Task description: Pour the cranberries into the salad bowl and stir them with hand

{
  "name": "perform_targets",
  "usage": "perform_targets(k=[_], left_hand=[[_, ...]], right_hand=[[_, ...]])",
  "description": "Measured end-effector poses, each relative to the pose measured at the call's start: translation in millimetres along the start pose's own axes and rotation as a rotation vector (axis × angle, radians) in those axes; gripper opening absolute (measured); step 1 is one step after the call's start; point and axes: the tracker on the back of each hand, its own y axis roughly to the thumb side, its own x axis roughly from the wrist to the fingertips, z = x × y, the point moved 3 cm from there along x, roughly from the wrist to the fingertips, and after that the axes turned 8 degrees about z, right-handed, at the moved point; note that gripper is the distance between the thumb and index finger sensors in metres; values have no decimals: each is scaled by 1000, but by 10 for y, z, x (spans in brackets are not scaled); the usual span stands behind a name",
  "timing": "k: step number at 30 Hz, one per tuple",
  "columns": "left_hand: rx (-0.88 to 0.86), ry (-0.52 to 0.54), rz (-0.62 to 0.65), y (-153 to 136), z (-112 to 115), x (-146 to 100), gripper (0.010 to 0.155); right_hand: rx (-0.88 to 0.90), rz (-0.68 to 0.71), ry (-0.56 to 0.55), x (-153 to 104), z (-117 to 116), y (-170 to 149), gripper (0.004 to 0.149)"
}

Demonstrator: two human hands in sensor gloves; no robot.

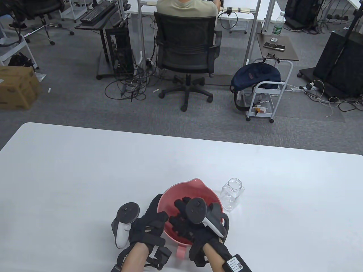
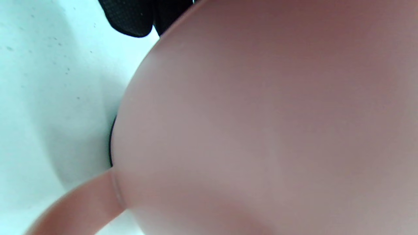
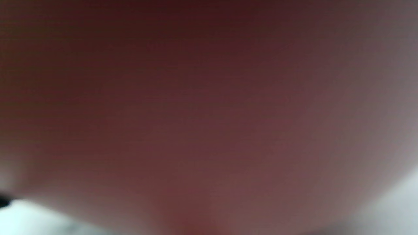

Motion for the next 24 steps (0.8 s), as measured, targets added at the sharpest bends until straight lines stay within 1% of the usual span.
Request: perform_targets(k=[3,6,8,11,15,17,19,22,24], left_hand=[[1,-4,4,5,12,3,69],[1,7,-9,-25,-18,4,70],[-25,3,-24,-72,-34,13,70],[-37,-13,-5,-73,-24,29,70],[-22,-12,2,-66,-45,30,69],[-1,-5,16,-24,-67,8,69],[72,19,42,67,-106,-37,74],[153,59,134,271,-168,-126,80],[244,113,203,407,-221,-193,79]], right_hand=[[17,32,-72,-80,61,6,68],[1,32,-114,-169,239,-7,68],[15,34,-197,-279,406,-53,68],[5,18,-270,-468,522,-179,69],[-36,-13,-320,-659,555,-365,71],[-47,-31,-360,-713,550,-446,74],[-78,-47,-359,-724,527,-495,79],[-154,-86,-354,-730,522,-538,83],[-169,-95,-378,-733,541,-554,83]])
